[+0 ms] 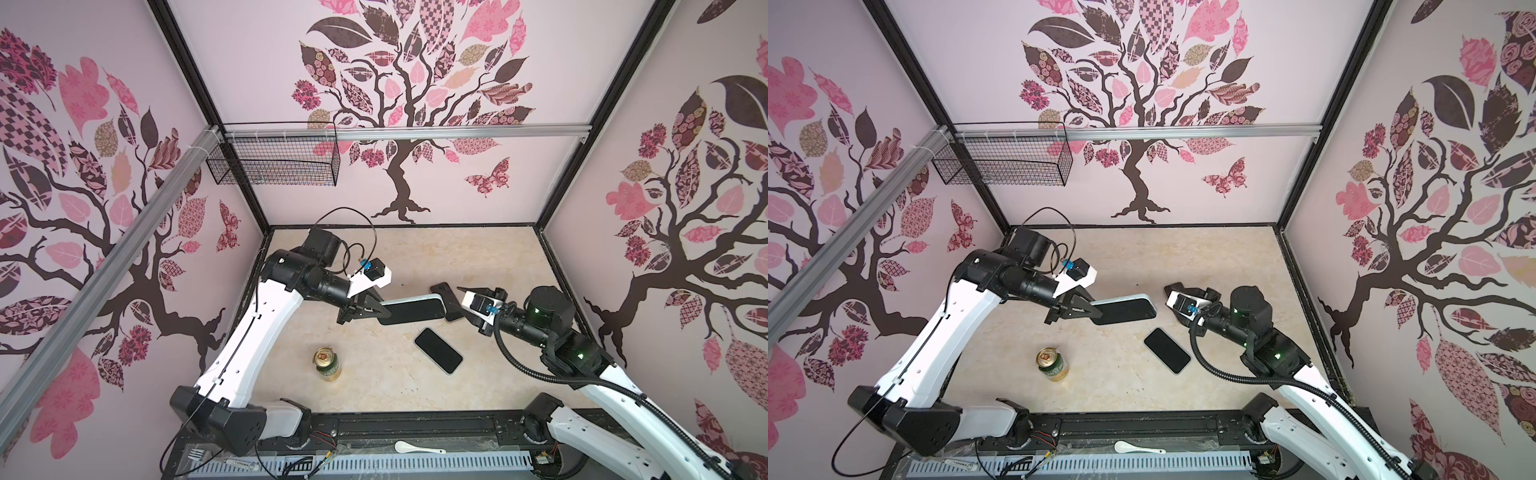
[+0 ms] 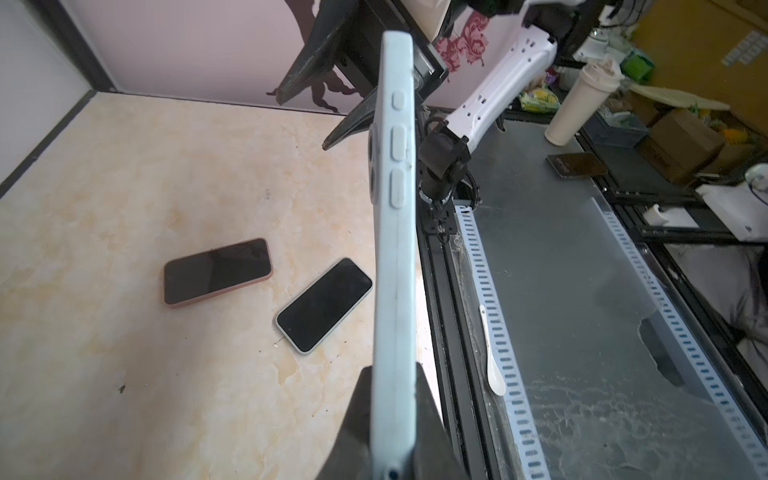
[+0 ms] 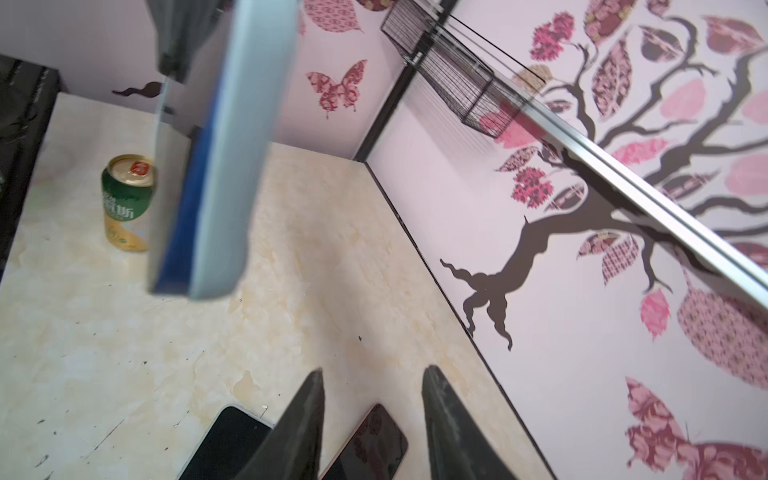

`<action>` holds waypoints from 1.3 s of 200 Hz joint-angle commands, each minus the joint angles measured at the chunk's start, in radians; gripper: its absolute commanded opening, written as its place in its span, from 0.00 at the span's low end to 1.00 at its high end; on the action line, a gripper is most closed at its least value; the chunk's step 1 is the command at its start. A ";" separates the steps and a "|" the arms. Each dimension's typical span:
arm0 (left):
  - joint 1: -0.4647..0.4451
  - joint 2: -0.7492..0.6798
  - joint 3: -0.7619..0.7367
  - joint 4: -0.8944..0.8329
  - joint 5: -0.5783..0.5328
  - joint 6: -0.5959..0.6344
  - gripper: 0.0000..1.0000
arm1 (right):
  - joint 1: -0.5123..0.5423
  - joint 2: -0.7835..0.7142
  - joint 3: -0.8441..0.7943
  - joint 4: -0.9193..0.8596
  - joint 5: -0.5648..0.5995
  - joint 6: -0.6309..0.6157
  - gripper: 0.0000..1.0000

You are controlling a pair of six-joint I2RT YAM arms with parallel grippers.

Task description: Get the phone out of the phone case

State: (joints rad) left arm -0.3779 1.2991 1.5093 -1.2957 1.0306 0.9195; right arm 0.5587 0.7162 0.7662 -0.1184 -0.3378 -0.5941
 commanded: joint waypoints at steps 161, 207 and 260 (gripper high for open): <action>0.002 -0.208 -0.342 0.879 0.056 -0.558 0.00 | -0.051 0.046 -0.074 0.653 -0.365 0.537 0.46; 0.002 -0.210 -0.338 0.868 0.075 -0.545 0.00 | -0.051 0.059 -0.072 0.635 -0.355 0.518 0.46; 0.002 -0.204 -0.333 0.857 0.092 -0.538 0.00 | -0.048 0.073 -0.062 0.630 -0.374 0.515 0.46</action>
State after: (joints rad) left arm -0.3763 1.0981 1.1244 -0.4522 1.0821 0.3714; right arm 0.5083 0.7849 0.6548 0.4973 -0.6861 -0.0715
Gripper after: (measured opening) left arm 0.119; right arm 0.456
